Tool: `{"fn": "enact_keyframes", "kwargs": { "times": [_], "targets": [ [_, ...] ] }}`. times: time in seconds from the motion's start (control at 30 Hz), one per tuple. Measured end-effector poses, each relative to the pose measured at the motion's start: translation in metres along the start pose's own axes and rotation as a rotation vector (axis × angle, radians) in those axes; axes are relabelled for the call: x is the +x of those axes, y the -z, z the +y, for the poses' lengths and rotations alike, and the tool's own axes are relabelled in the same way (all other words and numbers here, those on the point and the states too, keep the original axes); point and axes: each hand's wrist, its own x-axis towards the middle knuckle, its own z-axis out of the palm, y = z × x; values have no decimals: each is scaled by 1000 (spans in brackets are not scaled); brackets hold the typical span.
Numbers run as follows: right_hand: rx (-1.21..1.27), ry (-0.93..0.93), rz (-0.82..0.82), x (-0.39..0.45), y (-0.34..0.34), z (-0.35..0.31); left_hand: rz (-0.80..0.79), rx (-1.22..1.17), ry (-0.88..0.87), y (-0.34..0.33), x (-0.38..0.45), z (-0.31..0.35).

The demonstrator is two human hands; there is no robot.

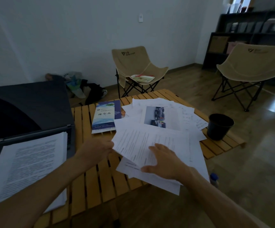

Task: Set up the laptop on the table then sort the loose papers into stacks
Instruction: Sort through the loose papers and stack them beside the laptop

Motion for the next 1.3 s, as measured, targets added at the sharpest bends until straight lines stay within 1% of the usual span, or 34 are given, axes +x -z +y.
{"fn": "enact_keyframes", "kwargs": {
  "times": [0.03,0.1,0.13,0.2,0.27,0.3,0.37,0.5,0.57,0.6,0.67,0.73,0.8,0.87,0.93,1.0,1.03,1.07,1.13,1.17,1.23,1.3],
  "targets": [
    [9,-23,46,1,-1,0,7,-15,63,-3,1,-3],
    [83,-84,164,3,1,0,121,-101,244,-6,0,-5],
    [133,-104,235,4,3,1,204,-210,366,-3,-1,-6],
    [196,-124,374,7,8,1,374,-507,581,6,-2,-11],
    [195,-138,432,12,11,1,518,-859,799,12,-8,-23],
    [191,-147,412,15,11,1,590,-1035,911,13,-12,-31],
    [125,-167,325,22,7,2,653,-1223,1069,16,-22,-47],
    [-23,-198,154,27,-1,7,622,-1518,1326,27,-32,-58],
    [-61,-156,34,23,-4,6,553,-1561,1345,29,-34,-67],
    [-92,-126,-22,20,-6,5,515,-1536,1331,26,-34,-72],
    [-156,-96,-79,16,-10,1,416,-1351,1258,17,-36,-81],
    [-212,-96,-37,16,-14,-2,320,-1197,1152,8,-38,-84],
    [-260,-95,31,18,-18,-7,296,-1136,1098,3,-38,-81],
    [-270,-108,67,21,-19,-11,288,-1057,1084,-1,-38,-74],
    [-206,-136,138,27,-10,-8,272,-1037,1102,-10,-42,-67],
    [-106,-194,255,42,7,8,265,-1007,1110,-18,-49,-58],
    [-78,-224,272,52,17,18,270,-971,1099,-20,-53,-53],
    [-65,-255,242,63,28,26,279,-930,1078,-19,-56,-49],
    [-98,-302,114,82,43,41,298,-886,1003,-15,-58,-43],
    [-117,-301,69,91,48,46,295,-877,963,-12,-58,-40],
    [-69,-277,-10,100,50,48,277,-849,905,-9,-59,-36],
    [-37,-245,-83,98,52,43,256,-839,891,-11,-60,-30]
  ]
}}
